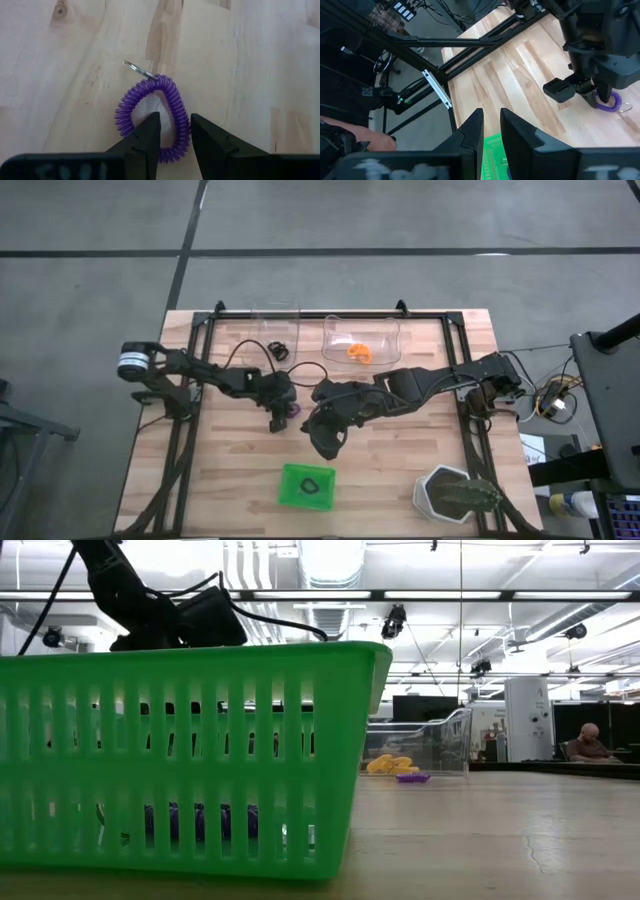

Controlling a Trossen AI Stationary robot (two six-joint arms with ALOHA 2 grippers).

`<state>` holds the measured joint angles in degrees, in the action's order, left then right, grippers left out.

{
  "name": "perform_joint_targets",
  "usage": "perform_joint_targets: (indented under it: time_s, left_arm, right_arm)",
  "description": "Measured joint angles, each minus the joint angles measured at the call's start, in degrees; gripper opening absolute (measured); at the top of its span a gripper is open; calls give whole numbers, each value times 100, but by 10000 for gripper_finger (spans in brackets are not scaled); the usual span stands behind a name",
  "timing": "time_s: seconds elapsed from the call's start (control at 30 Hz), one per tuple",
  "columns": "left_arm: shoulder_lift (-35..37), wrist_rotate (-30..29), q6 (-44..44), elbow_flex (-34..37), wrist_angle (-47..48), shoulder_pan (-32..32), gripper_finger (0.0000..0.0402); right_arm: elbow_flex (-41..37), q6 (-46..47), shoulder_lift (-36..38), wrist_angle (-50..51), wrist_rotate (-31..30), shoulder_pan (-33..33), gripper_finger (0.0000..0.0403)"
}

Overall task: Sort spring keychains
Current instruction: Put the left violet spring keychain into the green bin

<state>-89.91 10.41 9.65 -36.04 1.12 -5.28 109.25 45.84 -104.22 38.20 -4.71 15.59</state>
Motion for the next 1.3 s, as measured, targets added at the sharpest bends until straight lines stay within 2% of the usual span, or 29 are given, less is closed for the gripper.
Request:
perform_joint_targets:
  time_s: [0.17,0.3,0.4,0.5,0.67,1.07,1.3]
  left_arm:
    - [-4,187,81,5,-217,135,110]
    - [-73,-350,-198,5,-158,373,104]
    - [-150,-495,-168,1,-81,423,73]
    - [-116,-526,183,-1,-34,426,22]
    - [54,-526,540,-161,159,424,10]
    - [1582,-366,605,-1161,1191,544,2]
    - [2404,-387,1032,-1394,1460,883,1]
  right_arm:
    - [-2,-23,0,0,-2,0,59]
    - [-2,-53,0,0,-58,0,59]
    - [-2,-83,0,0,-148,0,58]
    - [-2,-86,0,0,-151,-1,57]
    - [-2,-87,0,0,-151,0,57]
    - [8,-221,13,-109,-149,-26,56]
    - [214,-708,63,-83,-131,-22,56]
